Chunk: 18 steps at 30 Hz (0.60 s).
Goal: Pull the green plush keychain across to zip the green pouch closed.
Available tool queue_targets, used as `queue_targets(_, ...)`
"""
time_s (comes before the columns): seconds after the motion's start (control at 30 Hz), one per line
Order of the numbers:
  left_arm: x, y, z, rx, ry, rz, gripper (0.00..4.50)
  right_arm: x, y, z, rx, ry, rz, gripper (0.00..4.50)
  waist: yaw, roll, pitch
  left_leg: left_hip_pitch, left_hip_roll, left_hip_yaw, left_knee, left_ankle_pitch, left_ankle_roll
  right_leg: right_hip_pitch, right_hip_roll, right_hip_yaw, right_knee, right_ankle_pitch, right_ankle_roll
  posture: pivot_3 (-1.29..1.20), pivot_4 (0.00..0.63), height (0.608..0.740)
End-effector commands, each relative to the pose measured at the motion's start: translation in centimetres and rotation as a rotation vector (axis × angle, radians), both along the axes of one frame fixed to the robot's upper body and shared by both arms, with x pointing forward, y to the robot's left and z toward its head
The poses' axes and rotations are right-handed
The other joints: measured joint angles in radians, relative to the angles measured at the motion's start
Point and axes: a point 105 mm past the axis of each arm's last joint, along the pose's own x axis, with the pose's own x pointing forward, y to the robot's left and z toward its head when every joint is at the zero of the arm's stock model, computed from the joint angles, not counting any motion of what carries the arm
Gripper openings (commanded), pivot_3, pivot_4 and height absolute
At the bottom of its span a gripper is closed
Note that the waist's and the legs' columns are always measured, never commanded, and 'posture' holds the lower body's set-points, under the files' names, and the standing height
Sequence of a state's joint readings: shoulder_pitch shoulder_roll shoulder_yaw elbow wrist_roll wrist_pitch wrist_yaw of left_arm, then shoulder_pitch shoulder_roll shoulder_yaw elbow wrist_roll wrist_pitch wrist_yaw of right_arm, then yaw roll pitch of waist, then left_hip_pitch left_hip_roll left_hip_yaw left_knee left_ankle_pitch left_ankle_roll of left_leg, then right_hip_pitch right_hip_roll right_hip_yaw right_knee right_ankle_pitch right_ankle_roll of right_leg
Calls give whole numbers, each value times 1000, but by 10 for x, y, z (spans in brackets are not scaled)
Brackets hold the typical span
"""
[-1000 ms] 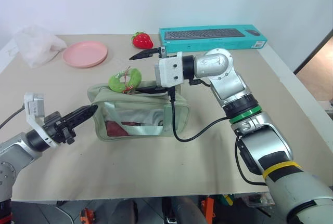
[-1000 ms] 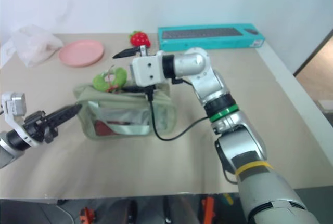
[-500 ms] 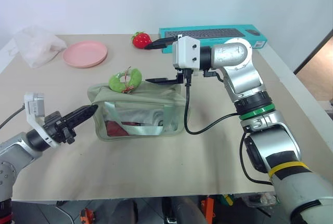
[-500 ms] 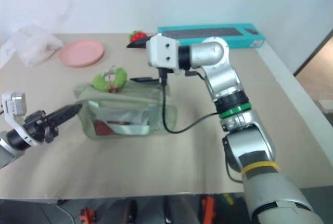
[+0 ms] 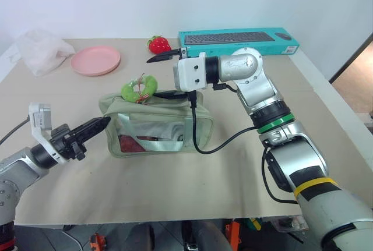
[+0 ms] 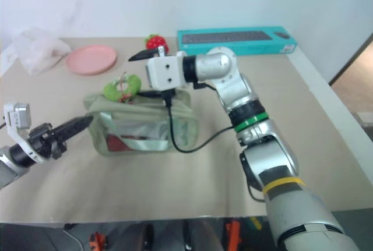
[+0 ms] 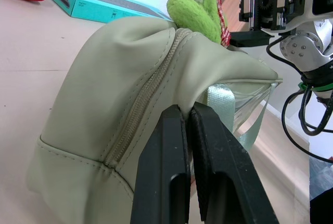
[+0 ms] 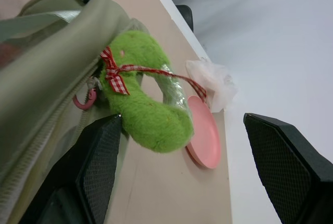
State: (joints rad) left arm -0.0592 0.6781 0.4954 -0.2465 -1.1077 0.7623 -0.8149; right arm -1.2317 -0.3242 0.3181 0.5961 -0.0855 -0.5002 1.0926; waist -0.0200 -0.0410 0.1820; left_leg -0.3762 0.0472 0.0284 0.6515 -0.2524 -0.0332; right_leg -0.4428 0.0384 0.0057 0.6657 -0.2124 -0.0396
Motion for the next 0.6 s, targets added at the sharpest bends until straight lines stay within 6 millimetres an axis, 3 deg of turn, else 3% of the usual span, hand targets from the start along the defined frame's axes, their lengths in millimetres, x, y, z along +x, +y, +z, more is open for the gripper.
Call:
queue_targets(0.03, -3, -5, 5, 5, -25, -20, 0, -4, 6, 11, -6, -67, 24, 3852, 0, 0, 0, 0, 0, 0, 0, 0, 0, 0, 0, 0, 0, 0, 0, 0, 150, 740)
queue_targets(0.07, -3, -5, 5, 5, -25, -21, 0, -4, 6, 11, -5, -67, 24, 3582, 0, 0, 0, 0, 0, 0, 0, 0, 0, 0, 0, 0, 0, 0, 0, 0, 150, 740)
queue_targets(0.47, -2, -6, 4, 3, -24, -22, 0, -3, 3, 9, -3, -37, 26, 3582, 0, 0, 0, 0, 0, 0, 0, 0, 0, 0, 0, 0, 0, 0, 0, 0, 150, 740)
queue_targets(0.6, -1, -7, 5, 1, -24, -23, 0, -5, -6, 7, 2, 96, 23, 3582, 0, 0, 0, 0, 0, 0, 0, 0, 0, 0, 0, 0, 0, 0, 0, 0, 150, 740)
